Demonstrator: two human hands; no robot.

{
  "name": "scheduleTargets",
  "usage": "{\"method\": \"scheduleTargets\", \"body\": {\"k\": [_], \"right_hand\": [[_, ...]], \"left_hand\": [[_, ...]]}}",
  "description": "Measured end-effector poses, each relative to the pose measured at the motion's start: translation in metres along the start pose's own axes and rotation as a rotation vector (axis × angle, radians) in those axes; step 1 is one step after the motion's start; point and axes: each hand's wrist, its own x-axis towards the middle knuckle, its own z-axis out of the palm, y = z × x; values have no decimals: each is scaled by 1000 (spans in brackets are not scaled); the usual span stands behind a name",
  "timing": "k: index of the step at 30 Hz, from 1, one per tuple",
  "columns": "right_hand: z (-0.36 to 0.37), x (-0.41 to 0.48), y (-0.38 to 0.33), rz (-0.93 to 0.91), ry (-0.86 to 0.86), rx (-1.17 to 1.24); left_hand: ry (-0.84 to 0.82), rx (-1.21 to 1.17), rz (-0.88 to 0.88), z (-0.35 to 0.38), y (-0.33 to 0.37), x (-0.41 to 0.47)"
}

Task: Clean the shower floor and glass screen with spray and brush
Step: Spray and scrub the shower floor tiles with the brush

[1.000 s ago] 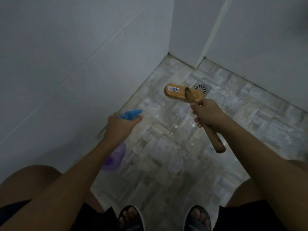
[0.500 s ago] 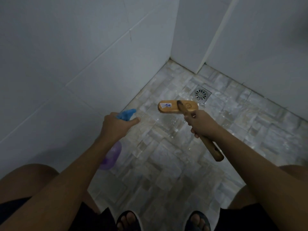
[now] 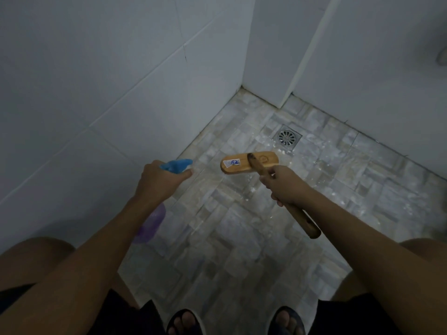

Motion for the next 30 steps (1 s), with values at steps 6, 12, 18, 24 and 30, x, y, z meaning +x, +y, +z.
{"method": "scheduleTargets", "body": {"k": [6, 12, 18, 24, 30], "right_hand": [[29, -9, 3, -67, -192, 22], [77, -23, 25, -22, -348, -199], [127, 19, -13, -56, -319, -421], [157, 98, -92, -34, -281, -347], [143, 60, -56, 98, -263, -355]], "left_hand": [[12, -3, 0, -18, 9, 12], [19, 86, -8, -48, -2, 24], [71, 78, -68, -62, -16, 34], [119, 143, -14, -61, -21, 42], [196, 219, 87, -56, -16, 42]]}}
